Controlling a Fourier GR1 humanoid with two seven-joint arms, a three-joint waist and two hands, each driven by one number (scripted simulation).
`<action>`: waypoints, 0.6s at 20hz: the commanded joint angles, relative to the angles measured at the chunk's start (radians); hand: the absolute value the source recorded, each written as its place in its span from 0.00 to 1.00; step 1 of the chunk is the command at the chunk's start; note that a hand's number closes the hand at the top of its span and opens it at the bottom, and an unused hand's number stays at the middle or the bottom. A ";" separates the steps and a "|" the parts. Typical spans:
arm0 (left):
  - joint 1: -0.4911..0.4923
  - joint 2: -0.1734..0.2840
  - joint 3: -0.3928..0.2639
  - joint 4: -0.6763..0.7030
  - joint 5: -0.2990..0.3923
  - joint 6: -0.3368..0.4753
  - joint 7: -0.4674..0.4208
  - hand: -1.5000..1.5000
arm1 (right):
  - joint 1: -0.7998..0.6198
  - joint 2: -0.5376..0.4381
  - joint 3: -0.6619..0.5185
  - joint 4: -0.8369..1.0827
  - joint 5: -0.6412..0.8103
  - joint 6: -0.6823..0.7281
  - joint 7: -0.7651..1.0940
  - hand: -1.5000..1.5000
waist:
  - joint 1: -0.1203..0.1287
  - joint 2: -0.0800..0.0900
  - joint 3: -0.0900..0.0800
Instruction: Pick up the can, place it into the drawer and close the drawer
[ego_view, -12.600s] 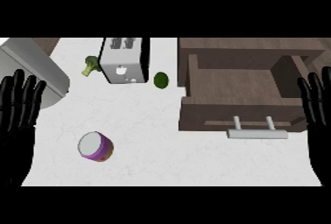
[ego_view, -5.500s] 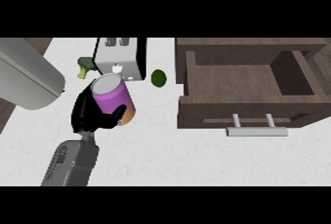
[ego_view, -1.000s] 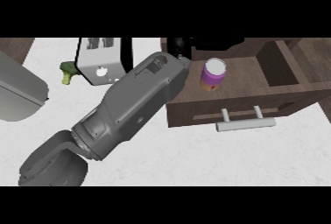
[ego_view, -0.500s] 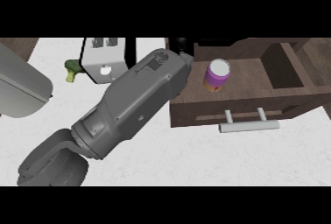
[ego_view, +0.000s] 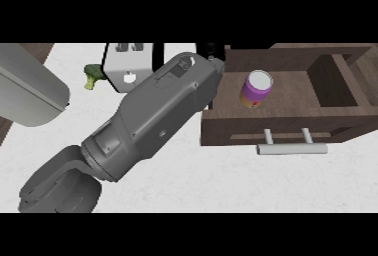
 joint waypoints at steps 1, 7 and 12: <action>-0.013 0.000 0.025 0.021 0.007 -0.005 -0.026 0.00 | -0.103 -0.007 0.133 0.061 0.218 -0.045 -0.006 0.00 | 0.008 0.001 0.000; 0.027 0.015 0.008 -0.018 -0.038 0.000 0.026 0.00 | -0.179 -0.012 0.226 0.338 0.454 -0.185 -0.177 0.00 | 0.035 -0.010 0.001; 0.015 0.052 0.024 -0.028 -0.062 0.007 0.073 0.00 | -0.310 -0.004 0.387 0.432 0.648 -0.236 -0.103 0.00 | 0.032 -0.012 -0.001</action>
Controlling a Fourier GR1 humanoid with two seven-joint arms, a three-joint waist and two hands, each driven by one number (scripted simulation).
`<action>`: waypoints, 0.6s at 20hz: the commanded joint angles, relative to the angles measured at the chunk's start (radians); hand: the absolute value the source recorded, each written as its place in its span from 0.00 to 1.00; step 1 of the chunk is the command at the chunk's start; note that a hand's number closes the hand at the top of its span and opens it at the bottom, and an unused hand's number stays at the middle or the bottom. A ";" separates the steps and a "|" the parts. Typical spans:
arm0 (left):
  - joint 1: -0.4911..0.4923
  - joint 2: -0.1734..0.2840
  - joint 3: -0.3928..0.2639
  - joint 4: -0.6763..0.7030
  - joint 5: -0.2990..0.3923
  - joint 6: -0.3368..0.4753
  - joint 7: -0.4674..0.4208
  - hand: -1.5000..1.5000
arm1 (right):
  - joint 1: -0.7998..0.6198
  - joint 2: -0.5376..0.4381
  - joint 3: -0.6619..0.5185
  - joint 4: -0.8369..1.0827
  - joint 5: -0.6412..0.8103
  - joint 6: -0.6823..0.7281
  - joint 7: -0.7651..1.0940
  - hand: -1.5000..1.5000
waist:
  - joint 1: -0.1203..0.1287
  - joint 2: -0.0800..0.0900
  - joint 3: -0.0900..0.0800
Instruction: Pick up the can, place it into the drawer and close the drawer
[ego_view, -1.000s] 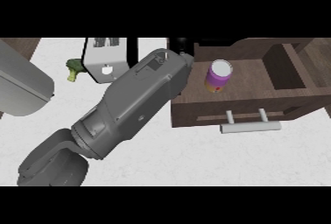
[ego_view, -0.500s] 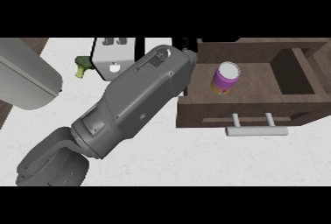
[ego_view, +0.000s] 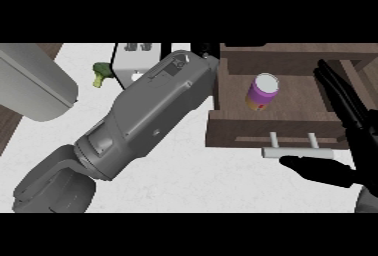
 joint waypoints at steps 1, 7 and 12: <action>-0.021 0.015 -0.001 -0.029 -0.025 0.029 0.061 0.00 | -0.120 -0.010 0.064 0.178 0.132 -0.072 -0.022 0.00 | 0.006 -0.003 0.000; 0.052 0.050 -0.020 -0.127 -0.054 0.054 0.081 0.00 | -0.299 -0.041 0.111 0.469 0.274 -0.134 -0.049 0.00 | 0.034 -0.004 0.000; 0.124 0.136 -0.007 -0.184 -0.080 0.036 0.097 0.00 | -0.357 -0.016 0.135 0.675 0.396 -0.262 -0.049 0.00 | 0.022 -0.003 0.000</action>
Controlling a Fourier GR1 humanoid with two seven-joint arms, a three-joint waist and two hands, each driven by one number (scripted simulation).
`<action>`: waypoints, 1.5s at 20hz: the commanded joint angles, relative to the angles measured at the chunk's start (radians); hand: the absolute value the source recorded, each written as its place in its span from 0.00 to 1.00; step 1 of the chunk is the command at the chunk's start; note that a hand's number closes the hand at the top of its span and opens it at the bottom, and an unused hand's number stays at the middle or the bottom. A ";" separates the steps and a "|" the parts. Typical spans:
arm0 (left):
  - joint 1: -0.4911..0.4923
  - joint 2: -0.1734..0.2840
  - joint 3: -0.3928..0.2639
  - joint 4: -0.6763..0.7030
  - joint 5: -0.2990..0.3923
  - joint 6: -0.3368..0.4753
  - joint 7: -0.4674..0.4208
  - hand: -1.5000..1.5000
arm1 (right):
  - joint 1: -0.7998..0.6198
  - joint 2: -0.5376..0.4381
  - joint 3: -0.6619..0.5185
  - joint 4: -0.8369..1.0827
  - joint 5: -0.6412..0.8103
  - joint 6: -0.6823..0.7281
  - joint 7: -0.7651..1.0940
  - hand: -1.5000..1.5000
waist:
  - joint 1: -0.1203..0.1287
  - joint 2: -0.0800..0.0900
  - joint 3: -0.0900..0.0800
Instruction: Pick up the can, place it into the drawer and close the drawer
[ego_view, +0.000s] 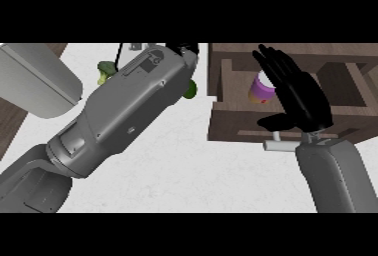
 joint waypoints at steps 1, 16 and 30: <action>0.022 0.061 -0.007 -0.062 -0.029 -0.005 0.055 0.00 | -0.052 0.014 0.004 0.213 0.078 -0.128 -0.034 0.00 | -0.005 0.000 0.001; 0.159 0.206 0.012 -0.272 -0.089 0.002 0.140 0.00 | -0.327 0.030 -0.097 0.833 0.219 -0.495 -0.036 0.00 | 0.011 0.006 0.001; 0.238 0.310 0.024 -0.423 -0.126 -0.007 0.209 0.00 | -0.560 -0.026 -0.206 1.159 0.241 -0.739 -0.059 0.00 | 0.052 0.022 0.002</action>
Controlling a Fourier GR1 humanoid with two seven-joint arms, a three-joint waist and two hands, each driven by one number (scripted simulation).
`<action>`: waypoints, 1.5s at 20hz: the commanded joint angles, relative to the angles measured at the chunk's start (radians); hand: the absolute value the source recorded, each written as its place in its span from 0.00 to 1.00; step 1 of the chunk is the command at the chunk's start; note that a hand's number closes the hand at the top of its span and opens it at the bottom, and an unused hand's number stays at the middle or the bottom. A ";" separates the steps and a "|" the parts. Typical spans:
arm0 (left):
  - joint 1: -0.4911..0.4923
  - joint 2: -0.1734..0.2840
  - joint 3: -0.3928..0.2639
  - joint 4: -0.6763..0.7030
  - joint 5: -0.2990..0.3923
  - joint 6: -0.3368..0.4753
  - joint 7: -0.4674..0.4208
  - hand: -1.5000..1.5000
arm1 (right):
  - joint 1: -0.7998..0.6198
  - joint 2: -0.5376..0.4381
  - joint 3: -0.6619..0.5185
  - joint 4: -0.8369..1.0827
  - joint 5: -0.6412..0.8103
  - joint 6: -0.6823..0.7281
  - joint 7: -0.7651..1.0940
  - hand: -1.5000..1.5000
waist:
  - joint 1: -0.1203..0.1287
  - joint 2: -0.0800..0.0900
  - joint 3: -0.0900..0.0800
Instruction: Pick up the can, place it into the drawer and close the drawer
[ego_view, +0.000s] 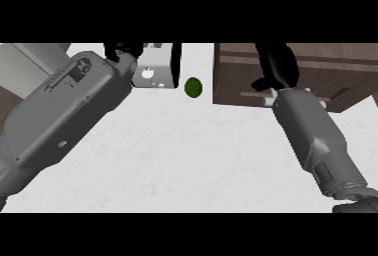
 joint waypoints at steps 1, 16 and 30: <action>0.035 0.024 -0.007 -0.061 -0.023 0.018 0.028 0.00 | -0.082 -0.002 -0.029 0.105 -0.001 -0.038 0.011 0.00 | -0.001 0.005 0.008; 0.046 0.067 -0.004 -0.164 -0.040 0.019 0.099 0.00 | -0.276 -0.101 -0.084 0.234 -0.009 0.005 0.034 0.00 | 0.046 0.021 0.008; 0.072 0.109 0.015 -0.221 -0.039 0.001 0.135 0.00 | -0.277 -0.014 -0.452 0.246 -0.420 0.218 -0.275 0.00 | 0.037 0.019 0.011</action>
